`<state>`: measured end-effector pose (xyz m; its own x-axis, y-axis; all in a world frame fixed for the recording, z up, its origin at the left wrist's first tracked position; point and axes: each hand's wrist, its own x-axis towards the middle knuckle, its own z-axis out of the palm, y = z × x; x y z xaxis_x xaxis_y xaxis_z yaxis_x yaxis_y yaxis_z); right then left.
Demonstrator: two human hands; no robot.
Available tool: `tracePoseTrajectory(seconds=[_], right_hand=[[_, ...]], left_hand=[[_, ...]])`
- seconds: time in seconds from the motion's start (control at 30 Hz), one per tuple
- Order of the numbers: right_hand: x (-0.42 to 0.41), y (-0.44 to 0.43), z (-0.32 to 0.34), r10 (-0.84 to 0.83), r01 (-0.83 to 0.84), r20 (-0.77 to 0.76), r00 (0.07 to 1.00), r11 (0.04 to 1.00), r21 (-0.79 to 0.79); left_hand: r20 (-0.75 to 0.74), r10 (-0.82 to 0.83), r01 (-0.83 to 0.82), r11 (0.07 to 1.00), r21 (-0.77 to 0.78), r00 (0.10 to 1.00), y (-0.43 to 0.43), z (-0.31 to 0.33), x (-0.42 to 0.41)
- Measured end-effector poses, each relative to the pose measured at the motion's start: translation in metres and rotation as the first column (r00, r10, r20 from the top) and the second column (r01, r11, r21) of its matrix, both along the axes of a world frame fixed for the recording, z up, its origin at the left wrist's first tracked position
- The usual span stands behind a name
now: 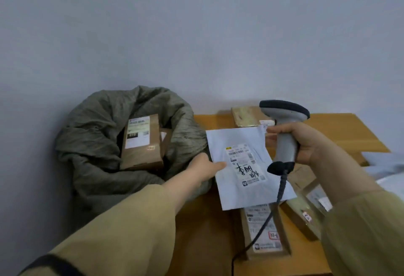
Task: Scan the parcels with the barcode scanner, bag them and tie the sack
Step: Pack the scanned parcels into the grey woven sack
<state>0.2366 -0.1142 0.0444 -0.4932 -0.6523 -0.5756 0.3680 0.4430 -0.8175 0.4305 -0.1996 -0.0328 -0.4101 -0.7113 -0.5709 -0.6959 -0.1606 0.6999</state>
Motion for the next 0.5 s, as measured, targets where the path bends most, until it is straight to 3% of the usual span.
tracePoseTrajectory(seconds=[0.07,0.13,0.3,0.5], right_hand=[[-0.008,0.019,-0.01,0.01,-0.01,0.002,1.0,0.999,0.046],[-0.013,0.035,-0.023,-0.003,0.002,0.014,1.0,0.998,0.063],[-0.026,0.05,-0.066,0.01,-0.015,0.127,0.992,0.999,0.036],[-0.032,0.054,-0.089,0.065,-0.066,0.125,0.99,0.998,0.002]], left_hand=[[-0.075,0.145,-0.135,0.983,0.123,0.987,0.008,-0.018,-0.015],[-0.085,0.232,-0.22,0.967,0.129,0.969,0.012,-0.03,-0.027],[-0.016,0.238,-0.238,0.971,-0.035,0.971,0.011,-0.058,-0.051],[-0.111,0.319,-0.316,0.948,0.047,0.941,0.034,-0.04,-0.071]])
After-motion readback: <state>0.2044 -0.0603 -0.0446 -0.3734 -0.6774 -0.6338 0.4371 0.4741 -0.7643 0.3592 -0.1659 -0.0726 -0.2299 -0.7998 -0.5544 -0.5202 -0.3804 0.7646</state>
